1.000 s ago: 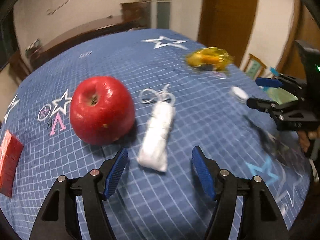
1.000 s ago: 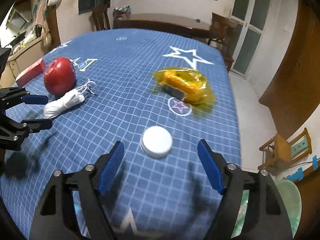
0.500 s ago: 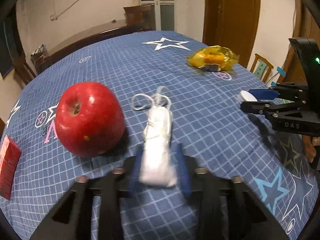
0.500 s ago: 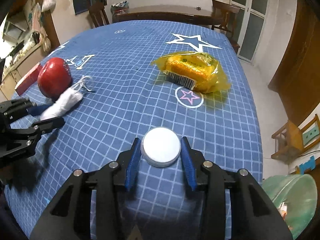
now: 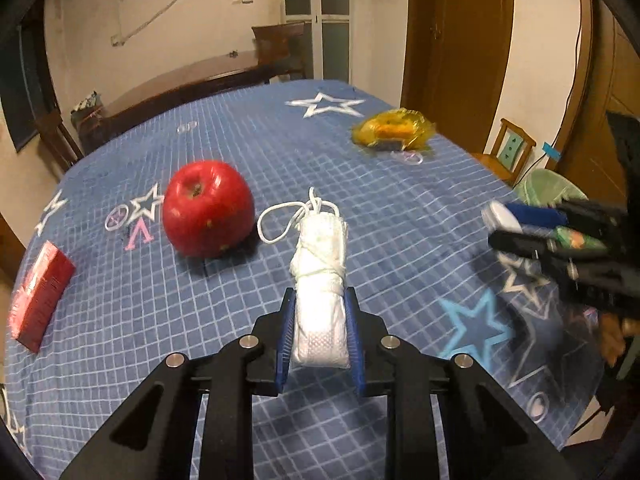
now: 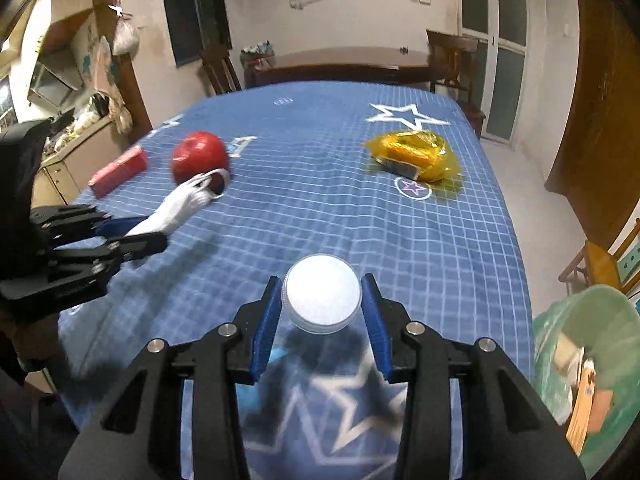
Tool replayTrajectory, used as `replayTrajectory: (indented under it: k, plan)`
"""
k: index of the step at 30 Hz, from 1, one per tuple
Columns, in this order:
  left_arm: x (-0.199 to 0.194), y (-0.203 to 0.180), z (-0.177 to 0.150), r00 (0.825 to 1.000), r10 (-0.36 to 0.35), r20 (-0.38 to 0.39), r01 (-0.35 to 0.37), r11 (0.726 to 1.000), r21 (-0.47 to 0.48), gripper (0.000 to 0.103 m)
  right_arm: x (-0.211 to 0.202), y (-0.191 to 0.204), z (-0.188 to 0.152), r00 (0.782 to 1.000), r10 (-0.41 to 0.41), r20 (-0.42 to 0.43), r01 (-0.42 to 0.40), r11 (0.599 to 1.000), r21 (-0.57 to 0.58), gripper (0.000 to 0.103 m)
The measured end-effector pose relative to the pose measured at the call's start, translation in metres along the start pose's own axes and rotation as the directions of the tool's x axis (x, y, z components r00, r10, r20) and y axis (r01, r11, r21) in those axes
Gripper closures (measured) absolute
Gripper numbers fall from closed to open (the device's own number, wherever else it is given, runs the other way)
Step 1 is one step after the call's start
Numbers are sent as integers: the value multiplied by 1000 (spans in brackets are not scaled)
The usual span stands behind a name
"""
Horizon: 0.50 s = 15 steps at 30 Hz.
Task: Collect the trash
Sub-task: 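Grasp the white cloth roll with the left gripper while the right gripper grasps the white lid, then carry the white cloth roll and white lid over the green bin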
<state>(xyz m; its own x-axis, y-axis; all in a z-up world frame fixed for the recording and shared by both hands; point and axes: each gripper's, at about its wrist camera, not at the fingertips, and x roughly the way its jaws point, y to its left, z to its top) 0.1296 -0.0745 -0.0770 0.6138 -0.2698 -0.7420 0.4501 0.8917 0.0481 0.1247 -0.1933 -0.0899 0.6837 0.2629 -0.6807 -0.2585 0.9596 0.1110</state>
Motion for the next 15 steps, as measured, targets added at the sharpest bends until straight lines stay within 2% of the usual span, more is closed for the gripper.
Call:
replayTrajectory:
  k: [4, 8, 11, 15]
  plan:
    - [-13, -27, 16, 998, 14, 56, -17, 999, 45, 78, -30, 1, -6, 999, -19, 49, 18, 999, 28, 64]
    - [-17, -72, 42, 994, -17, 104, 4, 992, 122, 78, -66, -22, -6, 991, -99, 95, 93, 993, 66, 64]
    - [-20, -109, 63, 989, -56, 134, 33, 984, 173, 78, -94, -47, -5, 974, -193, 114, 182, 978, 103, 64]
    - [-19, -161, 93, 979, -104, 177, 59, 968, 242, 78, -124, -84, -7, 942, -318, 108, 299, 941, 162, 64]
